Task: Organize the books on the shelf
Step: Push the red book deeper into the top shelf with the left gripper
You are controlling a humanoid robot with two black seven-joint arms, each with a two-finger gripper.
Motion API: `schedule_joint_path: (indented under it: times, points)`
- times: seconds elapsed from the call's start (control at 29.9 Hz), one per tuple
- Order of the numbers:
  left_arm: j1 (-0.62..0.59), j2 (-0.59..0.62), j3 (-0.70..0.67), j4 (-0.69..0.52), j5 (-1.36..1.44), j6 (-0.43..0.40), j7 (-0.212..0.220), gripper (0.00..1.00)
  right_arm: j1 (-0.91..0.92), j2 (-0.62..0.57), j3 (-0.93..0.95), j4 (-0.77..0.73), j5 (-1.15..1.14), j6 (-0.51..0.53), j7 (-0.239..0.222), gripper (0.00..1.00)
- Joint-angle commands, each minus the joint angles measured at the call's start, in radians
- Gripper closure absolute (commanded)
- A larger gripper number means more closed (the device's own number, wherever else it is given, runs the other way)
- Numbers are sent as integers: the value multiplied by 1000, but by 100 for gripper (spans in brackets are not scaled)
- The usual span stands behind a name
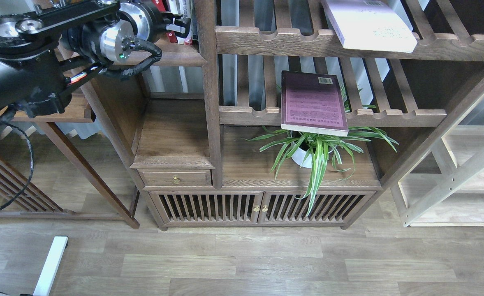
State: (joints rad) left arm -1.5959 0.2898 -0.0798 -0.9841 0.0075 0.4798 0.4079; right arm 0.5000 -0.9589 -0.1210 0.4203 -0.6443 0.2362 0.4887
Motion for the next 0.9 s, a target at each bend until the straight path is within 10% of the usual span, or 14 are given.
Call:
schedule_joint_path:
  times: [0.0, 0.87]
  points:
    - [1, 2, 2, 4, 6, -4, -1, 98, 0, 0, 0, -2, 2, 0, 0, 0]
    - [-13, 22, -5, -39, -15, -121, 54, 100, -18, -3, 4, 0, 2, 0, 0, 0]
